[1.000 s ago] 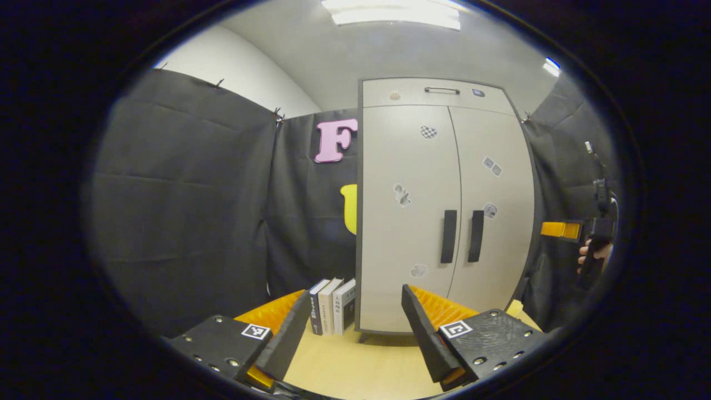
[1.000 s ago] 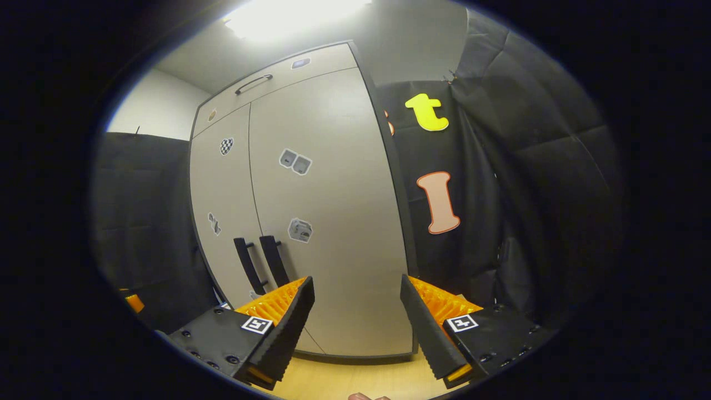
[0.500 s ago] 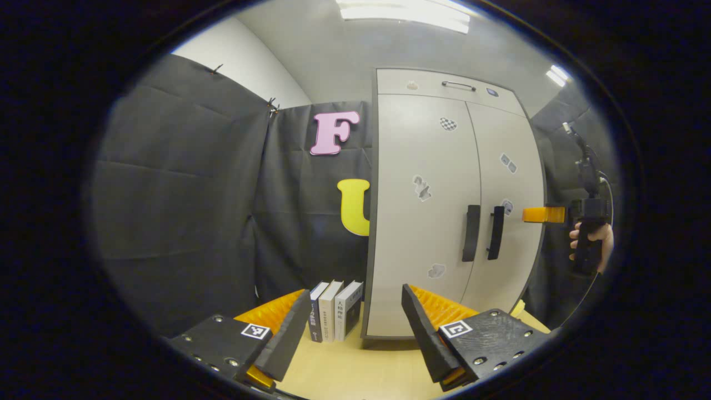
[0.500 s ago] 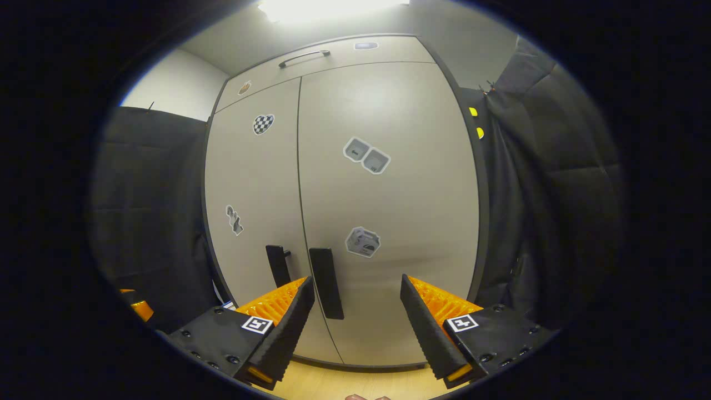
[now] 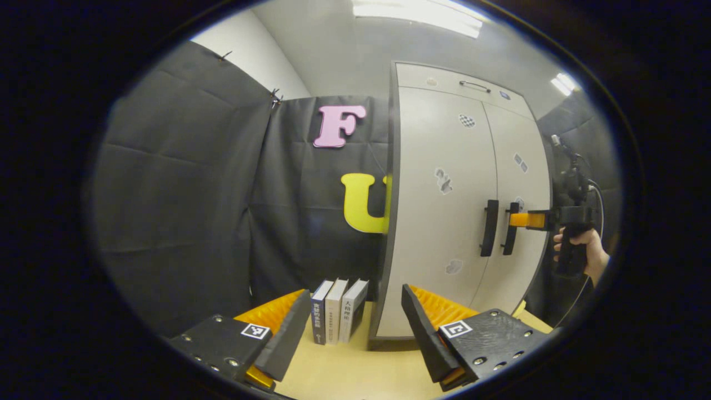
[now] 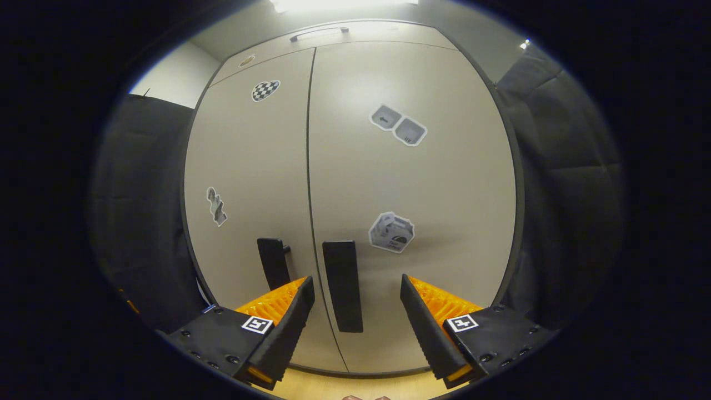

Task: Open the right door of the double-door shoe cabinet with the right hand, and open the left door with the left hand.

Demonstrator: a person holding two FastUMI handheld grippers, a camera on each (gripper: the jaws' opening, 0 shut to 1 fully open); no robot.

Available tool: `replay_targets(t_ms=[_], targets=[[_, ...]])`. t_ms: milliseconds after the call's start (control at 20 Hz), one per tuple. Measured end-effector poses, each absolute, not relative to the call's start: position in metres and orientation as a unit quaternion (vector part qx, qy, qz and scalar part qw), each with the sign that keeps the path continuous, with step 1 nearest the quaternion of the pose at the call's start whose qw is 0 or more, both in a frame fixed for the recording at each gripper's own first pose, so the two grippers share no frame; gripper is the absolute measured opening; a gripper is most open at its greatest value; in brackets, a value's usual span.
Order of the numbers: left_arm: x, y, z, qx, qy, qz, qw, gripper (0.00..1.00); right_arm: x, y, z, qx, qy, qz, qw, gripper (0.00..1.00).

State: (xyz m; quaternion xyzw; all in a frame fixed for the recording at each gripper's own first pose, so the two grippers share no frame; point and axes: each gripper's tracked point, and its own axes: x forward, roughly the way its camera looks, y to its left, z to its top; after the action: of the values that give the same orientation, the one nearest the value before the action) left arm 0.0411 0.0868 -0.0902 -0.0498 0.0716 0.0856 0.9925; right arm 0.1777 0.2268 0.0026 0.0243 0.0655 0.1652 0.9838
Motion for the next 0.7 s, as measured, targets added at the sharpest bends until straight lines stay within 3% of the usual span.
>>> replay_targets(t_ms=[150,200,350,400,550,600,650,700], targets=[[0.046,0.094,-0.099,-0.051,0.077,0.080,0.992,0.94,0.189,0.238,-0.003,0.038,0.080,0.160,0.983,0.97],[0.046,0.093,-0.101,-0.048,0.078,0.077,0.993,0.94,0.193,0.238,-0.005,0.037,0.084,0.155,0.984,0.92],[0.046,0.097,-0.108,-0.041,0.080,0.069,0.994,0.95,0.204,0.242,-0.006,0.032,0.092,0.146,0.984,0.96],[0.046,0.097,-0.111,-0.046,0.082,0.066,0.993,0.95,0.206,0.242,-0.006,0.030,0.094,0.144,0.985,0.87],[0.046,0.101,-0.117,-0.073,0.083,0.068,0.992,0.95,0.212,0.245,-0.007,0.037,0.104,0.139,0.984,0.72],[0.044,0.102,-0.119,-0.078,0.082,0.068,0.991,0.95,0.211,0.247,-0.007,0.044,0.108,0.139,0.983,0.50],[0.044,0.105,-0.120,-0.076,0.083,0.071,0.991,0.94,0.211,0.248,-0.006,0.047,0.110,0.141,0.983,0.41],[0.042,0.108,-0.121,-0.070,0.084,0.075,0.991,0.95,0.209,0.253,-0.010,0.047,0.121,0.151,0.980,0.46]])
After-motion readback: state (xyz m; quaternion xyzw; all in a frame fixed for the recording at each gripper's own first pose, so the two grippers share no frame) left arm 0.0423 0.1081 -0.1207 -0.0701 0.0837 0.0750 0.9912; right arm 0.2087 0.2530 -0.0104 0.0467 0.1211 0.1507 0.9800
